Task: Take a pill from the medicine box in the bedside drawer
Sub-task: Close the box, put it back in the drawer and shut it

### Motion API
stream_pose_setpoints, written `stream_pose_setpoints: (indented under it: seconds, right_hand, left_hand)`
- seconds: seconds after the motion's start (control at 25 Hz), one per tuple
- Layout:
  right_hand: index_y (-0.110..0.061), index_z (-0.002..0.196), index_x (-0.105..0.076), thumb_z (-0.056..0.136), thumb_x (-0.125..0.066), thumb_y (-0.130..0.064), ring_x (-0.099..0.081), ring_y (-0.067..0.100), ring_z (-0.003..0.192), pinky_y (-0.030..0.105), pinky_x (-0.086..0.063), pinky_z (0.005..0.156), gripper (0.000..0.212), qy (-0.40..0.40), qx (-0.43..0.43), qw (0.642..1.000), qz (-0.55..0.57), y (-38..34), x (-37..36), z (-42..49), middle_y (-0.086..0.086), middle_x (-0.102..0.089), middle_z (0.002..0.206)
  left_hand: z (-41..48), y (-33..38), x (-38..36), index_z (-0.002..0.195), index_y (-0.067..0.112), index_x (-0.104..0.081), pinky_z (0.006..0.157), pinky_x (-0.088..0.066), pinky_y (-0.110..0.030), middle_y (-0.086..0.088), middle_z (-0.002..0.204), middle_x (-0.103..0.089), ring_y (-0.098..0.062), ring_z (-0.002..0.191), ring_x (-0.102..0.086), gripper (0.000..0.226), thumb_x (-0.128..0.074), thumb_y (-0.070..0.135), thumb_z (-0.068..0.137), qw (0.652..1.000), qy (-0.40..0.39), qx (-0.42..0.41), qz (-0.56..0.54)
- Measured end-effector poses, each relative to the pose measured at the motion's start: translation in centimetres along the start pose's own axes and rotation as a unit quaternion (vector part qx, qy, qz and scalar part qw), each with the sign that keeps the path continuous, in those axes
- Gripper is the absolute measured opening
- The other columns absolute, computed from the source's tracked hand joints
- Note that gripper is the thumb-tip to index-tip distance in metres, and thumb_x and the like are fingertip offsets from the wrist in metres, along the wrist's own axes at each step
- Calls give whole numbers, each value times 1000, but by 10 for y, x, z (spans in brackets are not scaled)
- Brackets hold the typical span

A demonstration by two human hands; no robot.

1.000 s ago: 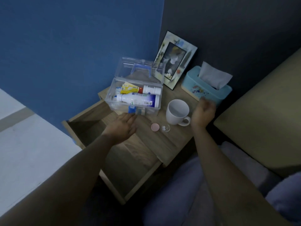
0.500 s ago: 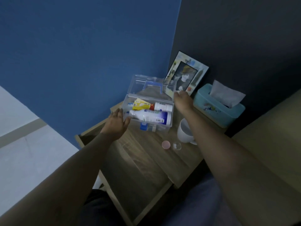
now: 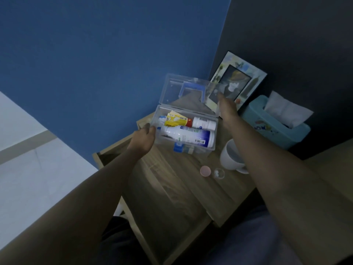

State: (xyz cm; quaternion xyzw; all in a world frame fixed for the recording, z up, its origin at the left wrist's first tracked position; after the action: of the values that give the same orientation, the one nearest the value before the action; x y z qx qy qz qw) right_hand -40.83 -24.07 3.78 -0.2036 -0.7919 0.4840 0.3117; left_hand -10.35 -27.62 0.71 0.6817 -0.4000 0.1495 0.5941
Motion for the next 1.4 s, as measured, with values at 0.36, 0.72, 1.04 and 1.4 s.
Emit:
stream_pose_setpoints:
  seconds: [0.36, 0.72, 1.04, 1.4]
  right_hand:
    - [-21, 146, -25, 91, -17, -64, -28, 26, 141, 45, -22, 117, 71, -43, 90, 994, 39, -25, 9, -23, 11, -26, 155]
    - [-9, 131, -48, 94, -45, -39, -48, 30, 122, 33, -41, 100, 48, -62, 266, 920, -282, 2, 6, -92, 18, -48, 136]
    - [-8, 140, -31, 93, -47, -36, -33, 33, 136, 45, -36, 108, 57, -48, 294, 836, -461, 28, -9, -118, 14, -23, 154]
    - [-30, 148, -3, 100, -17, -38, 9, 21, 146, 43, 1, 118, 50, -215, 349, 733, -543, 20, -82, -114, -1, 5, 160]
  left_hand:
    - [5, -21, 3, 113, -3, -53, 90, -39, -41, -30, 122, -54, -44, 112, -49, 37, -28, 20, 97, 989, -10, 107, -97]
    - [0, -19, -7, 92, 16, -55, 62, -42, -21, 2, 85, -60, -8, 77, -56, 60, -21, 65, 89, 899, -55, 134, -413]
    - [4, -19, -1, 110, 9, -66, 70, -56, -30, -12, 110, -68, -23, 91, -69, 53, -56, 54, 84, 963, -33, 82, -257]
    - [7, -23, 0, 94, 19, -68, 83, -53, -40, -14, 99, -68, -29, 90, -65, 32, -60, 47, 81, 967, 22, 81, -241]
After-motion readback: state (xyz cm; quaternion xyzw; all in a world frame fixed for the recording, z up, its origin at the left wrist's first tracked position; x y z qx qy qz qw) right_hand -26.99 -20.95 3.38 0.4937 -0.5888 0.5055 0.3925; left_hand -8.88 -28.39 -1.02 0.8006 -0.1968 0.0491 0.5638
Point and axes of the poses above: each hand's wrist, its own z-axis towards the middle knuckle, its own x-axis out of the back of the hand, y = z × x, the point moved 9 cm from there along z, towards the middle knuckle
